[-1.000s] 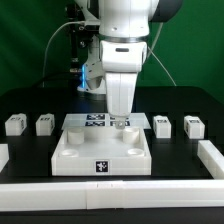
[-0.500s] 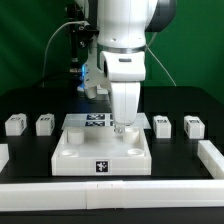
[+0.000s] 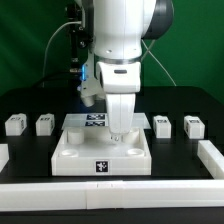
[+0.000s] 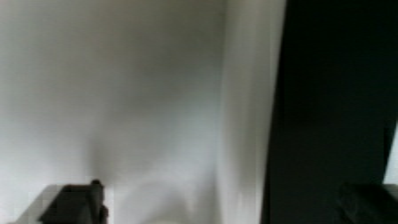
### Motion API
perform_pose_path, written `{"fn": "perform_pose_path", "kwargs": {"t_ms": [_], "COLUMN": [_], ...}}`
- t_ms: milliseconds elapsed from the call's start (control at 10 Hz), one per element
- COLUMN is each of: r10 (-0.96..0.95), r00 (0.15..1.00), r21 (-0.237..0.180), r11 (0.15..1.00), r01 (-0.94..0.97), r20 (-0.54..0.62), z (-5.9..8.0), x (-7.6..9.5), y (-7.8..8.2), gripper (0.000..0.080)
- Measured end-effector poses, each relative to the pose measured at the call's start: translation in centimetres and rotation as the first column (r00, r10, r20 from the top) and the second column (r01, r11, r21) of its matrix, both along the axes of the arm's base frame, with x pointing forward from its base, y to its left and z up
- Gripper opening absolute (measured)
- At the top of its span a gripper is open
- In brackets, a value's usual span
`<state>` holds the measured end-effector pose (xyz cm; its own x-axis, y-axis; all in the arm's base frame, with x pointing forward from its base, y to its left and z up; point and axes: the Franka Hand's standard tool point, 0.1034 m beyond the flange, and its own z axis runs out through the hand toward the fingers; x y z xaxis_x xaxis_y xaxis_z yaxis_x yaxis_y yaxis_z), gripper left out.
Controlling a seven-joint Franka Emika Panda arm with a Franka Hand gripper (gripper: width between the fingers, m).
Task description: Assemble one leg
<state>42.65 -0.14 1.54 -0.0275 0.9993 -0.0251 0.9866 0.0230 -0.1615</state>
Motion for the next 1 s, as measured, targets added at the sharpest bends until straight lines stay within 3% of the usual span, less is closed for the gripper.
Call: {"fn": "perform_pose_path", "kwargs": {"t_ms": [200,400,500,600,700,1000], "r10": [-0.001,-0.004,-0.003,-0.004,-0.006,-0.005], "r00": [1.0,1.0,1.0,1.0,1.0,1.0], "r21": [0.001,0.002,0.002,0.002,0.002,0.003], "r11": [1.0,1.0,1.0,1.0,1.0,1.0], "r01": [0.001,0.004,0.004,0.004,0.006,0.005], "r20": [-0.005,-0.008,-0.009,-0.01,-0.009,0.0], "z": [-0.32,-0.58,-0.64,-0.67,-0.67,-0.6], "x": [-0.02,0.05,0.03,0.0,0.04,0.24], "y": [-0.03,-0.08,-0.06,-0.07,-0.12,-0.13], "gripper": [0.065,0.0411,0.0411,0.0229,0.0096,0.0079]}}
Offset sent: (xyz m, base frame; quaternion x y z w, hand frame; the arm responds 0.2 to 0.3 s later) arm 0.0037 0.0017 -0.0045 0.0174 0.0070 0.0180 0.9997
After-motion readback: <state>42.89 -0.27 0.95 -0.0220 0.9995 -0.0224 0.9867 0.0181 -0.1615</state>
